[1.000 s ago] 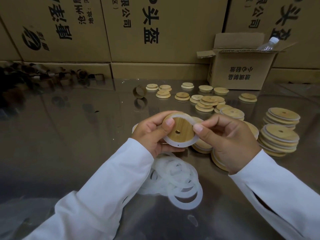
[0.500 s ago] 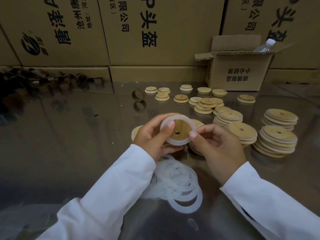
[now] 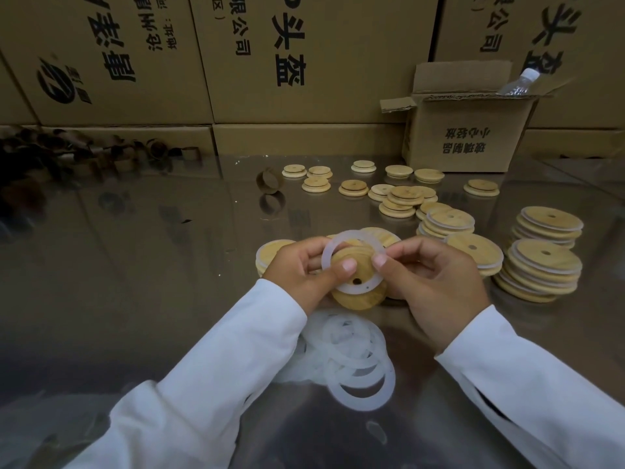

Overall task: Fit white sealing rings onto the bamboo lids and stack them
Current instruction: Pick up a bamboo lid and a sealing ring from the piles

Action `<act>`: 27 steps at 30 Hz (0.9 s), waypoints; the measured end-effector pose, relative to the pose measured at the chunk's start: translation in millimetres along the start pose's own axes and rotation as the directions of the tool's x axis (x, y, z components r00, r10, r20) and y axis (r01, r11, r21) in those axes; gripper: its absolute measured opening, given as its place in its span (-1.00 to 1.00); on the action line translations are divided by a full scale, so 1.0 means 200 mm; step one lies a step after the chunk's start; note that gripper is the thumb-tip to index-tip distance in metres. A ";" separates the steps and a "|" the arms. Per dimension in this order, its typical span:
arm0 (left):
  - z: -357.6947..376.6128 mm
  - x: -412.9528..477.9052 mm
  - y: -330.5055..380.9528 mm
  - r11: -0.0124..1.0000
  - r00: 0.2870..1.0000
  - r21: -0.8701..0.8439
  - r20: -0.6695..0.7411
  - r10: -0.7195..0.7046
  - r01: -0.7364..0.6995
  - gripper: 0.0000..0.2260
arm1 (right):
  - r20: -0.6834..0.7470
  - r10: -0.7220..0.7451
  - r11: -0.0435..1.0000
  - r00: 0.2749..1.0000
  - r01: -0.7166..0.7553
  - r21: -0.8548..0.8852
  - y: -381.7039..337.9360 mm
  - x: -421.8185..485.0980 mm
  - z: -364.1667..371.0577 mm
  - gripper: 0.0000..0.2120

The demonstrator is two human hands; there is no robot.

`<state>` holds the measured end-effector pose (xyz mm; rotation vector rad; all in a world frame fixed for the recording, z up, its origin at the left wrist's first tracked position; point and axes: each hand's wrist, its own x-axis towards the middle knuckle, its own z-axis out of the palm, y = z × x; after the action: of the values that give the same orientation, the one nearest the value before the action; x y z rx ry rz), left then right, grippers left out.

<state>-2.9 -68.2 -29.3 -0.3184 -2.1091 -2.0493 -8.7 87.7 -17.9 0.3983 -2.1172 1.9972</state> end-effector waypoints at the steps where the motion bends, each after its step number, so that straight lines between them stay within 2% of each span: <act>1: 0.00 0.00 0.00 1.000 1.000 -0.008 -0.005 -0.008 0.008 -0.88 | 0.001 0.004 1.000 1.000 -0.004 -0.005 0.00 0.00 0.00 -0.92; 13: 0.00 0.01 -0.01 0.956 0.979 -0.211 0.026 -0.203 0.204 -0.90 | -0.063 0.088 0.988 0.994 -0.095 -0.124 0.02 0.01 0.00 -0.90; 20: -0.01 0.01 0.00 0.940 0.982 -0.285 0.067 -0.178 0.190 -0.80 | -0.086 0.209 0.976 0.974 -0.202 0.084 0.02 0.02 0.01 -0.90; 25: 0.01 0.01 0.01 0.942 0.980 -0.268 0.044 -0.195 0.200 -0.74 | -0.082 0.134 0.991 0.988 -0.132 0.030 0.01 0.01 0.01 -0.90; 27: 0.02 0.01 0.01 0.950 0.980 -0.241 0.011 -0.201 0.198 -0.85 | -0.062 0.097 0.995 0.993 -0.098 -0.009 0.01 0.00 0.01 -0.91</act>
<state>-3.5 -64.6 -26.6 -0.1266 -1.9562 -2.4223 -9.3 86.1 -19.7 0.2327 -2.1490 2.0198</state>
